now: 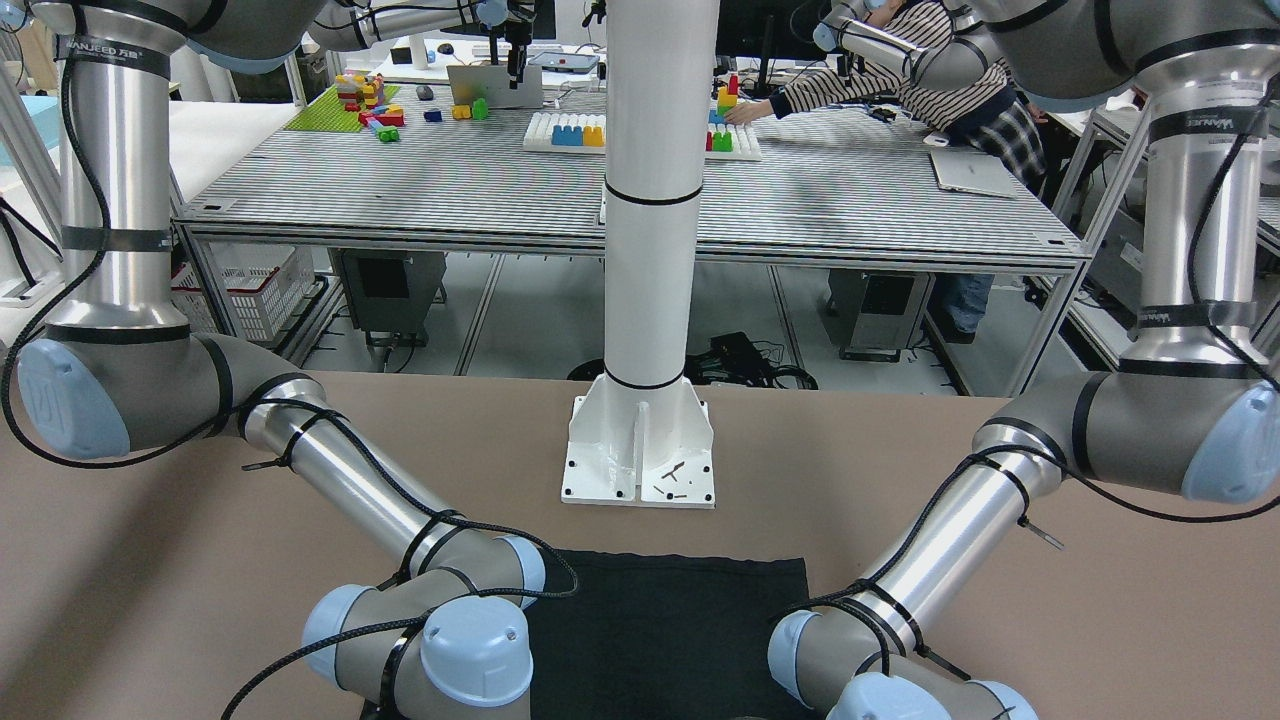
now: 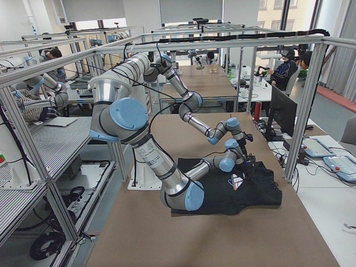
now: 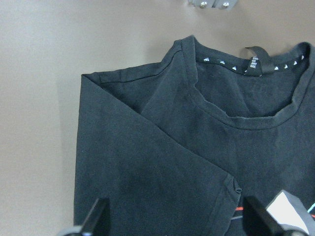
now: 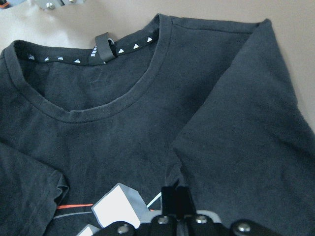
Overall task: Fold clothes
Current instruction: 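Grasp the sleeve nearest the right gripper and fold it inward over the shirt, then move both grippers down to the hem corners nearest the robot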
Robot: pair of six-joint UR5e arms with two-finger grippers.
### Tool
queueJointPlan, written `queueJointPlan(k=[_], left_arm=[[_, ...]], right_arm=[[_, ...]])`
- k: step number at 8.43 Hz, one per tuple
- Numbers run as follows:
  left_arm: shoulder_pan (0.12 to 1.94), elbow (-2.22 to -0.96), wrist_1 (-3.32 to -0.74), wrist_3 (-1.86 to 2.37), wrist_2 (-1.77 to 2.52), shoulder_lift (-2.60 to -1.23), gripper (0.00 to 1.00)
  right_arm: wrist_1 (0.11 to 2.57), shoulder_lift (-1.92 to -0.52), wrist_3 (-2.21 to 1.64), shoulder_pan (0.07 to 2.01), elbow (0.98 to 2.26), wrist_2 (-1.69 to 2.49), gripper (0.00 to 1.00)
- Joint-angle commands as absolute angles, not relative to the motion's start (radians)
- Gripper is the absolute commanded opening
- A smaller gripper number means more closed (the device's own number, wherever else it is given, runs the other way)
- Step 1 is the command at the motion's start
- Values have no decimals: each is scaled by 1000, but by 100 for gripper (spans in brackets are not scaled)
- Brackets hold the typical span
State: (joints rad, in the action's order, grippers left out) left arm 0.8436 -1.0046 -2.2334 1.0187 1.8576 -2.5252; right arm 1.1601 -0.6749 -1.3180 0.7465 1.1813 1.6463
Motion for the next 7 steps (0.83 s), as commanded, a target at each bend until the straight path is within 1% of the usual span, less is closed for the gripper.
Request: queueJointPlan(k=[1, 3, 4, 5, 7], left_arm=[[844, -1015, -2233, 1020, 1858, -2525, 95], [842, -1055, -2230, 1041, 1858, -2520, 95], [835, -1089, -2224, 1083, 1856, -2504, 95], [825, -1147, -2226, 1159, 1855, -2467, 95], [758, -1369, -2226, 1306, 1838, -2319, 95]], right_arm=[[1160, -673, -1252, 739, 1184, 1632, 95], [1158, -683, -1249, 741, 1213, 1635, 94], [1163, -711, -1255, 741, 1262, 1640, 93], [1167, -779, -1285, 739, 1348, 1644, 92], [1184, -941, -1395, 721, 1561, 1690, 92]])
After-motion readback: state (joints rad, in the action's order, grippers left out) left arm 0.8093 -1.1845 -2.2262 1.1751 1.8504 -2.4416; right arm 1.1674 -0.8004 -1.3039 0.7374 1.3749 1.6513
